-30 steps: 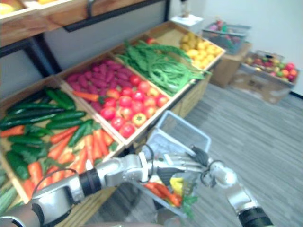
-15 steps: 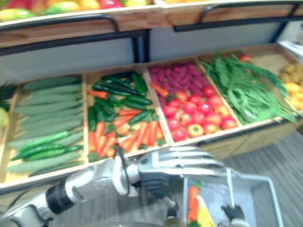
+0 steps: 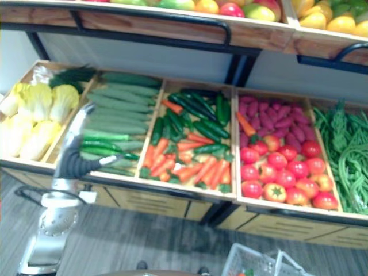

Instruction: Pick vegetable in the basket

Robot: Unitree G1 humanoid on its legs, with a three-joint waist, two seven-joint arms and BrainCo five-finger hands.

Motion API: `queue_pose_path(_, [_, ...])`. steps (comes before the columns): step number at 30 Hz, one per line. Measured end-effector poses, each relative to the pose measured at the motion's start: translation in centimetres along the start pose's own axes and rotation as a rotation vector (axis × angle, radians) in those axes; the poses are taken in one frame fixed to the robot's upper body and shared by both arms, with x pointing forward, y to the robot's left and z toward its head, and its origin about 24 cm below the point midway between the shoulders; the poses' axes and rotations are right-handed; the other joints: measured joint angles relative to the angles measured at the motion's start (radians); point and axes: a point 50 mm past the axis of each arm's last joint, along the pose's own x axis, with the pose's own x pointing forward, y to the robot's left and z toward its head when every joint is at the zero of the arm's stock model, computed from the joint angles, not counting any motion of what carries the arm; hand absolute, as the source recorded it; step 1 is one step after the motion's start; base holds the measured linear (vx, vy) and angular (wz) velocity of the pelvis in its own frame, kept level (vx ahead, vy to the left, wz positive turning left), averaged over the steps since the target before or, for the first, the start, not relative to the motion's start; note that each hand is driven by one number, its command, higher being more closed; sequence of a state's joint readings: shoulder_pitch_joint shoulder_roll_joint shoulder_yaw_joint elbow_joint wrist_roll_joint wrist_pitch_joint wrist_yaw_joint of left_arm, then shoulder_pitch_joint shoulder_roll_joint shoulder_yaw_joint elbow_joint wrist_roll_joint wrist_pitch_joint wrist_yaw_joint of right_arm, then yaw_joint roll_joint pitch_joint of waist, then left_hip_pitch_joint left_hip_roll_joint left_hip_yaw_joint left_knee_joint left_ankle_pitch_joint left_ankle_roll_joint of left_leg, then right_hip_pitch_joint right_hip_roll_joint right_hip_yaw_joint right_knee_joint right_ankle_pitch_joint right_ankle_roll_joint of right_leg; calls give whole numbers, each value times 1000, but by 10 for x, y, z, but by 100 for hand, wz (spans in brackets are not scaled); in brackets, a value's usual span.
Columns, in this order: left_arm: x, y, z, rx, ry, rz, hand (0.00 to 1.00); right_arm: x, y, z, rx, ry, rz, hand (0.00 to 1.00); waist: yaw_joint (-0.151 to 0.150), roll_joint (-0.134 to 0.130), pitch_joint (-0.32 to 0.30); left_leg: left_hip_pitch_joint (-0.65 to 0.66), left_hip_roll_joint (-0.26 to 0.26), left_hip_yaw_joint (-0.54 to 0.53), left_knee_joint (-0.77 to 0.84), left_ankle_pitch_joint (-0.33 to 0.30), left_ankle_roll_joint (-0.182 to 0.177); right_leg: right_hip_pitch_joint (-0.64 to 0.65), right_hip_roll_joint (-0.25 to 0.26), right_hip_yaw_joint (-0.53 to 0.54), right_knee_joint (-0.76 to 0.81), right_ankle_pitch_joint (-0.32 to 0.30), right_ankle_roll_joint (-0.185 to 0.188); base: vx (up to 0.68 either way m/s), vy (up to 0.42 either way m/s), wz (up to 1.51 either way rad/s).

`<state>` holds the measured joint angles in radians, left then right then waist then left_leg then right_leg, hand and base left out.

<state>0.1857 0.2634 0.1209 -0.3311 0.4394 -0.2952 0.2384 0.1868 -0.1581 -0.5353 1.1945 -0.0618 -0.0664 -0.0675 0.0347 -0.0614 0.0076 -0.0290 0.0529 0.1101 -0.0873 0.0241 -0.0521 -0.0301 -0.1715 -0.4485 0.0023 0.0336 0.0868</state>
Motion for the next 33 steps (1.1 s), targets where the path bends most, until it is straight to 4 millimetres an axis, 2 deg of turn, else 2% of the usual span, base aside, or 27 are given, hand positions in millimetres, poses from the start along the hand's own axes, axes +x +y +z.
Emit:
queue_pose_path(1, [-8,3,-20,22,110,38,0,0,1,0,-3,-1,2,100,-2,2,-1,-2,-2,-12,-9,10,1,0,2,-12,0,-1,-2,-1,-5,20])
queue_pose_path(2, [-13,4,-31,31,172,62,0,0,1,0,-4,-1,1,100,-3,2,-1,-3,-1,-15,-11,12,1,0,3,-15,0,-2,-4,0,-3,16])
queue_pose_path(4, [-38,12,-65,78,393,159,0,0,2,0,-4,-1,-3,100,-3,0,-3,-2,2,-22,-12,17,2,1,7,-22,0,-9,-13,7,-10,8])
queue_pose_path(5, [-44,14,-71,92,437,177,0,0,3,-1,-6,1,-2,100,-4,0,-3,-2,3,-27,-13,18,2,2,8,-26,0,-10,-14,22,-17,17])
queue_pose_path(7, [-67,20,-97,154,596,232,0,-2,6,-5,-8,8,-2,100,-4,0,-3,-2,5,-42,-13,22,0,10,11,-42,-1,-14,-17,18,-19,18])
queue_pose_path(10, [-116,23,-131,226,868,274,0,-2,9,-5,-34,5,-4,100,-4,0,-9,3,7,-47,-13,22,-1,19,12,-49,-2,-17,-15,7,-9,6])
queue_pose_path(11, [-125,22,-135,233,910,267,0,-2,9,-5,-39,3,-4,100,-4,0,-10,3,7,-47,-13,22,-1,19,12,-49,-2,-17,-15,8,5,4])
queue_pose_path(13, [-165,15,-148,238,1093,219,0,-2,11,-5,-56,-3,-6,100,-5,-2,-13,3,6,-49,-13,19,-5,22,11,-51,-4,-18,-14,0,0,0])
queue_pose_path(16, [-204,5,-156,201,1284,183,0,-3,12,-6,-55,0,-8,100,-7,-4,-14,4,5,-55,-14,19,-6,29,11,-56,-11,-23,-7,10,-1,7])
queue_pose_path(17, [-224,-1,-157,193,1374,148,0,-3,13,-7,-53,3,-8,100,-9,-4,-14,8,5,-59,-14,19,-6,38,11,-59,-18,-22,-7,11,-3,6])
queue_pose_path(21, [-283,-18,-150,136,1641,25,0,-3,16,-8,-51,5,-15,100,-19,-1,-14,16,11,-45,-14,16,-10,35,11,-44,-19,-22,-6,12,-2,-8])
queue_pose_path(25, [-302,-29,-142,46,1732,-36,0,-3,17,-5,-54,-2,-14,100,-33,5,-12,22,12,-34,-14,14,-13,35,13,-31,-19,-21,-5,20,2,-11])
queue_pose_path(28, [-302,-35,-141,0,1734,-93,0,-3,18,-4,-69,-5,-10,100,-33,12,-11,33,15,-10,-14,8,-18,35,17,-6,-19,-21,-4,2,1,-23])
queue_pose_path(33, [-300,-51,-139,-60,1722,-214,0,-3,23,-3,-92,-8,8,100,-56,18,-12,33,14,-9,-14,6,-18,35,15,-4,-21,-22,-4,5,2,-2])
